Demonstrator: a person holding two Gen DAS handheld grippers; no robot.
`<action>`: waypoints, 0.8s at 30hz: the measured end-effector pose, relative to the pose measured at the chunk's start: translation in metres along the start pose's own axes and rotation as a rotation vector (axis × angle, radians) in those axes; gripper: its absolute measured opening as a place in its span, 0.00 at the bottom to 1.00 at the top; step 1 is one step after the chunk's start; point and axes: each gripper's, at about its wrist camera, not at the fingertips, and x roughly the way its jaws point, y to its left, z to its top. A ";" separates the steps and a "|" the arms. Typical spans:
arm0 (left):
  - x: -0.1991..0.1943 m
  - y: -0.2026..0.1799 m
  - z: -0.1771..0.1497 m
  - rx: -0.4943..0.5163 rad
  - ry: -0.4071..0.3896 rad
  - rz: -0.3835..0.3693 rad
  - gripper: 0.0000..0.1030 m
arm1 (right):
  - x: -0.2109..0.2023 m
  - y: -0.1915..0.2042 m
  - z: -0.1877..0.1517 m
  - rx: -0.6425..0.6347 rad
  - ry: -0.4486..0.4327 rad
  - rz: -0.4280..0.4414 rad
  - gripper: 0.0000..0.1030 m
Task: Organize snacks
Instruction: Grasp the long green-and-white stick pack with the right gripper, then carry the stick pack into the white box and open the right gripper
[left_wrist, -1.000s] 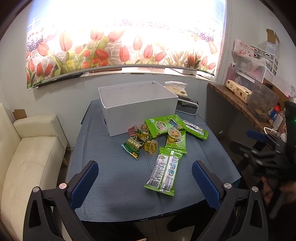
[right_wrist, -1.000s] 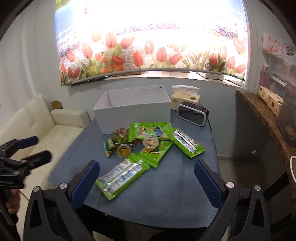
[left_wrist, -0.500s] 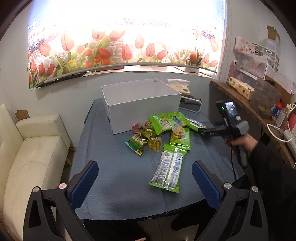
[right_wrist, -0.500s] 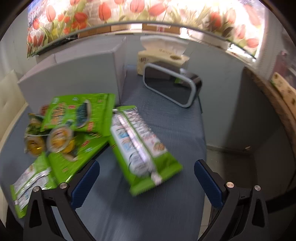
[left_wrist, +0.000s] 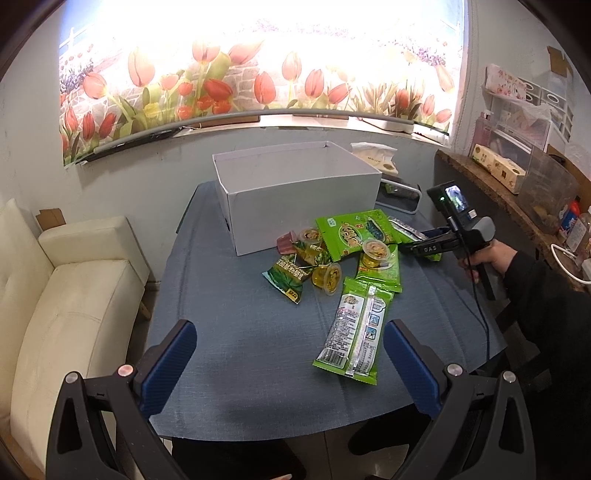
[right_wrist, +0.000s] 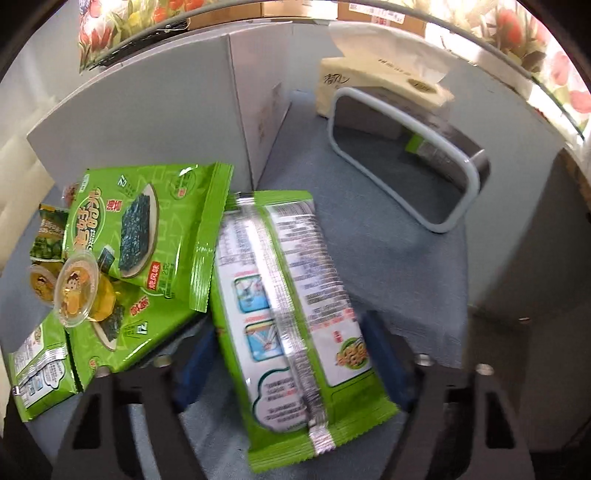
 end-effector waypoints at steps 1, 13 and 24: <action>0.002 0.000 0.000 -0.001 0.003 -0.001 1.00 | -0.003 0.001 -0.003 -0.001 0.001 0.005 0.74; 0.073 -0.024 -0.013 0.112 0.088 -0.097 1.00 | -0.072 0.010 -0.101 0.161 -0.057 -0.147 0.73; 0.156 -0.075 -0.022 0.275 0.170 -0.104 1.00 | -0.147 0.035 -0.161 0.281 -0.154 0.000 0.73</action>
